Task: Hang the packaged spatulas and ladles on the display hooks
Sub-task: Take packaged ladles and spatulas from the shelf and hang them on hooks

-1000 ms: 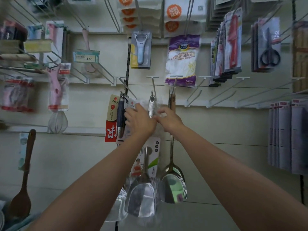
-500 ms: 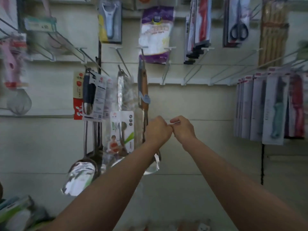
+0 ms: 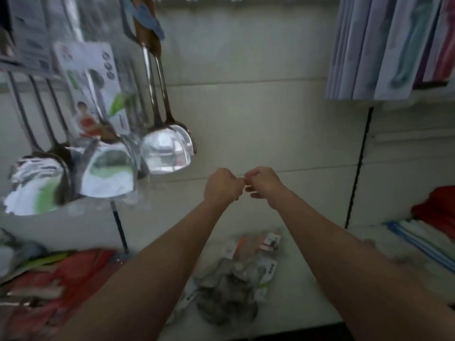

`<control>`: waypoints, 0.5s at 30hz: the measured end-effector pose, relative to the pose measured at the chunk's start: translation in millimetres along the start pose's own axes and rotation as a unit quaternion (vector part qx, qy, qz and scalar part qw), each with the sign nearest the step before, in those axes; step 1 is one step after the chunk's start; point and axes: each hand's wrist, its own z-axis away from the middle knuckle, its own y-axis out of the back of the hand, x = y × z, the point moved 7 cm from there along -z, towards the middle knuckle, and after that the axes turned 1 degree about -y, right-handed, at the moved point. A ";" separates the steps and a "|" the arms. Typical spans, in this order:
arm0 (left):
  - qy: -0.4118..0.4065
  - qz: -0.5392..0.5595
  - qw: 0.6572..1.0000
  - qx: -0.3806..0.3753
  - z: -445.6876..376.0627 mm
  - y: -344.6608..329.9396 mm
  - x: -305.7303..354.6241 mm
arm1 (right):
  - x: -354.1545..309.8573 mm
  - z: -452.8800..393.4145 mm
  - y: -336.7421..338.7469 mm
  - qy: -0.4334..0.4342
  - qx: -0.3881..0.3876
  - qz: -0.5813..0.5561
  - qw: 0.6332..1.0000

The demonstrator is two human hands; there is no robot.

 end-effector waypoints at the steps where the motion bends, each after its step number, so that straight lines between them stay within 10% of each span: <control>1: 0.008 0.007 1.000 -0.006 0.4 -8.0 -6.6 | 7.5 -3.7 5.4 -0.006 -0.001 -0.006 1.000; 15: 0.079 0.163 0.972 -0.152 -18.4 -140.9 -77.8 | 143.5 -32.4 41.4 -0.190 -0.114 0.082 0.972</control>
